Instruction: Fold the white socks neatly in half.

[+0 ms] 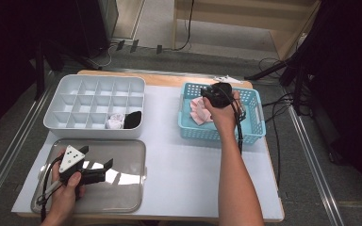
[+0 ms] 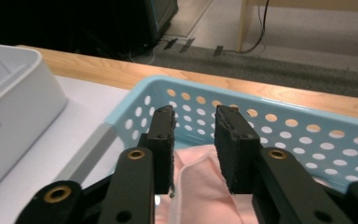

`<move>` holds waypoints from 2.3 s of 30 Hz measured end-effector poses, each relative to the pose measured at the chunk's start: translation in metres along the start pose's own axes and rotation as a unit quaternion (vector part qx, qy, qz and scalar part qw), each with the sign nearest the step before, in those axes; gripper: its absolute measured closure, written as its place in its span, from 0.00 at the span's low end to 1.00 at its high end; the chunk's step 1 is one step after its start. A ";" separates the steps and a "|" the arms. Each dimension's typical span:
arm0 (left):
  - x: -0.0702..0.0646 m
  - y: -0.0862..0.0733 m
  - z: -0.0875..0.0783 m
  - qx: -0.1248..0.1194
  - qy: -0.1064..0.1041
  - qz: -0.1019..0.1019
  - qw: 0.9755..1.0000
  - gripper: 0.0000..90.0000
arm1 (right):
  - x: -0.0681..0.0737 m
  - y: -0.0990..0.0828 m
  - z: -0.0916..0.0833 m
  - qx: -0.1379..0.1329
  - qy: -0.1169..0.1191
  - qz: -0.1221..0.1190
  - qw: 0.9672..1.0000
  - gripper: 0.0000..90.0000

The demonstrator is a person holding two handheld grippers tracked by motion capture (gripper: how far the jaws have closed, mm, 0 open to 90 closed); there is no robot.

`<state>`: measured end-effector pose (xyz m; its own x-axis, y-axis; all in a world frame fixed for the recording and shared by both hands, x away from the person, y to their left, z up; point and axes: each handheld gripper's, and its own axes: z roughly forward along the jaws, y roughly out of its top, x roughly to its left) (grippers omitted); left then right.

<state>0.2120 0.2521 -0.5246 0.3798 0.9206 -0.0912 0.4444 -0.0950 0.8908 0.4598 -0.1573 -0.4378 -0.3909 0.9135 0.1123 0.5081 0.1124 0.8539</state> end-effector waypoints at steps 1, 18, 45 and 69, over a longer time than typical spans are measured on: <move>0.000 0.000 0.000 0.000 -0.001 0.000 1.000 0.00 | -0.001 -0.001 0.004 0.004 -0.003 0.000 1.000 0.70; 0.000 0.000 0.001 0.005 -0.003 -0.001 1.000 0.00 | -0.002 -0.016 0.060 0.203 -0.088 -0.049 0.974 0.29; 0.000 0.001 0.002 0.008 -0.004 0.000 1.000 0.00 | -0.018 -0.001 -0.001 0.051 -0.073 0.036 0.995 1.00; 0.002 0.001 0.002 0.008 -0.010 -0.004 1.000 0.00 | -0.056 -0.020 0.045 0.177 -0.134 0.093 0.971 0.36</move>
<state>0.2144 0.2531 -0.5250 0.3918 0.9137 -0.1082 0.4607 -0.0930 0.8827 0.5061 -0.1926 -0.4845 -0.0765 0.9945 0.0709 0.8011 0.0190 0.5982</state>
